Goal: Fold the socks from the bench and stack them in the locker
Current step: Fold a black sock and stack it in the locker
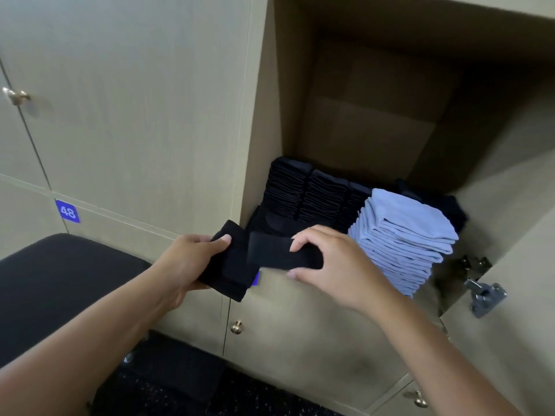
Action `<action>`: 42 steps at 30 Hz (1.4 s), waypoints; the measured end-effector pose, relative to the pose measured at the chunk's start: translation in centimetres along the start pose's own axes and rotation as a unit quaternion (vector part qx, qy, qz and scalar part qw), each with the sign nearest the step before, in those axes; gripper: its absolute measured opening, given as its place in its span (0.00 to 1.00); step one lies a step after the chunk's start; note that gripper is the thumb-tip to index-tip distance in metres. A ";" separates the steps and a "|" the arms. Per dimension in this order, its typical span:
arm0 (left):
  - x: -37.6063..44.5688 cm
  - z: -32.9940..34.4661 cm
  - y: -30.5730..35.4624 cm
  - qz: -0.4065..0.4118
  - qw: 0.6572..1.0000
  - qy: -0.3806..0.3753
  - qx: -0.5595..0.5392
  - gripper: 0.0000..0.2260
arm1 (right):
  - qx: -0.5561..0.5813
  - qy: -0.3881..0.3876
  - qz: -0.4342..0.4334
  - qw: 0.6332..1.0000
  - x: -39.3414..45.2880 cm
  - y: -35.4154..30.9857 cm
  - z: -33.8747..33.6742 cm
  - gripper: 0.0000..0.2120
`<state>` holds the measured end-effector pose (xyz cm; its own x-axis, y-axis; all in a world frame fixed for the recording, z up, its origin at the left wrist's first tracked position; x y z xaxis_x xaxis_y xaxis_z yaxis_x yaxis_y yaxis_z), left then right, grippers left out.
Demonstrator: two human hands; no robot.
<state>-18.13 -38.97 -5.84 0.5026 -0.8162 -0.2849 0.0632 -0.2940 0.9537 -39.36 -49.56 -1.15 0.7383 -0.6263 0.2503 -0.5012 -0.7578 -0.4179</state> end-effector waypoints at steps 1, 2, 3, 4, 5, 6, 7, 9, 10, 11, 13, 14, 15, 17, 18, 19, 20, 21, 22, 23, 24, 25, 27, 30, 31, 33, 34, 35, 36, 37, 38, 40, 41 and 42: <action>0.1 0.0 0.0 0.006 1.000 0.010 0.007 0.13 | 0.001 0.015 0.008 1.000 0.3 0.4 -0.6 0.15; 0.0 0.1 0.0 0.014 1.000 0.017 0.018 0.12 | 0.000 0.027 0.017 0.999 0.7 0.7 -1.2 0.15; 0.1 0.3 -0.1 0.022 0.999 0.020 0.032 0.11 | -0.002 0.036 0.023 0.999 1.2 1.0 -1.7 0.14; 0.2 0.5 -0.4 0.027 0.998 0.021 0.047 0.10 | -0.005 0.044 0.027 0.999 1.8 1.3 -2.2 0.14; 0.2 0.8 -0.7 0.029 0.997 0.019 0.064 0.10 | -0.009 0.053 0.028 0.998 2.6 1.4 -2.7 0.14; 0.2 1.1 -1.1 0.029 0.996 0.012 0.078 0.10 | -0.014 0.060 0.029 0.998 3.4 1.6 -3.1 0.14; 0.2 1.5 -1.5 0.029 0.996 0.003 0.089 0.10 | -0.019 0.063 0.032 0.997 4.2 1.7 -3.4 0.15; 0.2 2.0 -1.8 0.035 0.994 0.003 0.103 0.11 | -0.031 0.055 0.037 0.997 5.9 1.9 -3.7 0.16; 0.2 2.1 -1.7 0.042 0.993 0.010 0.111 0.12 | -0.039 0.048 0.039 0.997 6.7 2.0 -3.7 0.16; 0.1 2.1 -1.7 0.049 0.991 0.020 0.123 0.12 | -0.049 0.040 0.039 0.997 7.5 2.1 -3.7 0.16; 0.1 1.9 -1.5 0.059 0.988 0.033 0.141 0.12 | -0.062 0.027 0.042 0.997 8.8 2.4 -3.6 0.17; 0.1 1.8 -1.5 0.061 0.987 0.034 0.143 0.13 | -0.063 0.021 0.044 0.997 9.4 2.5 -3.5 0.17; 0.1 1.7 -1.5 0.062 0.987 0.034 0.144 0.13 | -0.062 0.015 0.046 0.997 9.9 2.6 -3.3 0.17; 0.2 1.7 -1.5 0.064 0.987 0.034 0.147 0.12 | -0.070 -0.008 0.050 0.996 10.9 2.8 -2.5 0.17; 0.3 1.8 -1.4 0.066 0.986 0.031 0.148 0.12 | -0.076 -0.019 0.050 0.996 11.2 2.9 -2.0 0.17; 0.3 1.9 -1.4 0.070 0.986 0.029 0.148 0.12 | -0.082 -0.031 0.049 0.995 11.5 3.0 -1.5 0.17; 0.3 2.1 -1.3 0.073 0.986 0.027 0.149 0.12 | -0.086 -0.043 0.047 0.994 11.6 3.1 -1.1 0.17; 0.2 2.3 -1.3 0.075 0.985 0.025 0.150 0.12 | -0.091 -0.053 0.045 0.993 11.7 3.3 -0.6 0.17; 0.2 2.4 -1.3 0.076 0.985 0.024 0.153 0.13 | -0.094 -0.062 0.045 0.993 11.7 3.5 -0.2 0.17; 0.2 2.5 -1.3 0.075 0.985 0.023 0.155 0.13 | -0.094 -0.069 0.045 0.992 11.8 3.7 0.2 0.17; 0.2 2.6 -1.4 0.075 0.985 0.024 0.155 0.14 | -0.094 -0.074 0.046 0.992 11.8 3.9 0.5 0.17; 0.2 2.6 -1.5 0.077 0.985 0.025 0.153 0.14 | -0.091 -0.079 0.046 0.992 11.9 4.1 0.8 0.17; 0.3 2.6 -1.4 0.079 0.987 0.028 0.139 0.13 | -0.083 -0.089 0.048 0.991 12.0 4.5 1.3 0.18; 0.3 2.5 -1.1 0.074 0.991 0.026 0.109 0.12 | -0.075 -0.107 0.052 0.990 12.1 4.8 1.9 0.19; 0.3 2.5 -1.1 0.071 0.992 0.022 0.099 0.13 | -0.074 -0.111 0.052 0.990 12.1 4.8 2.1 0.19; 0.3 2.5 -1.0 0.064 0.994 0.016 0.084 0.14 | -0.075 -0.115 0.049 0.989 12.2 4.8 2.3 0.19; 0.2 2.4 -1.0 0.060 0.995 0.013 0.077 0.14 | -0.075 -0.116 0.048 0.989 12.1 4.7 2.3 0.19; 0.2 2.4 -0.9 0.057 0.996 0.008 0.070 0.14 | -0.076 -0.117 0.048 0.989 12.0 4.7 2.1 0.19; 0.1 2.3 -0.9 0.055 0.997 0.003 0.061 0.14 | -0.078 -0.117 0.049 0.989 11.9 4.6 1.9 0.18; 0.1 2.3 -0.9 0.054 0.997 -0.001 0.050 0.14 | -0.078 -0.111 0.050 0.989 11.7 4.5 1.7 0.18; 0.1 2.2 -0.8 0.053 0.998 -0.006 0.039 0.14 | -0.076 -0.098 0.047 0.991 11.5 4.3 1.4 0.16; 0.0 2.1 -0.6 0.054 0.998 -0.017 0.018 0.14 | -0.063 -0.042 0.030 0.997 10.9 3.7 1.0 0.13; 0.1 2.0 -0.5 0.055 0.998 -0.021 0.006 0.14 | -0.046 -0.010 0.019 0.999 10.4 3.3 0.8 0.11; 0.1 1.9 -0.3 0.055 0.998 -0.025 -0.008 0.14 | -0.016 0.018 0.012 1.000 9.8 2.7 0.6 0.10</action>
<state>-19.74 -39.97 -6.33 0.4639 -0.8670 -0.1822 0.0235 -0.1935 0.9808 -33.23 -57.60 -0.31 0.7096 -0.6504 0.2711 -0.5334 -0.7472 -0.3965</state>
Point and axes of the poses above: each hand's wrist, its own x-axis towards the middle knuckle, its own z-axis out of the palm, y = z × x, the point moved 3 cm from there along x, towards the middle knuckle, and after that the axes turned 1 degree about y, right-handed, at the moved point
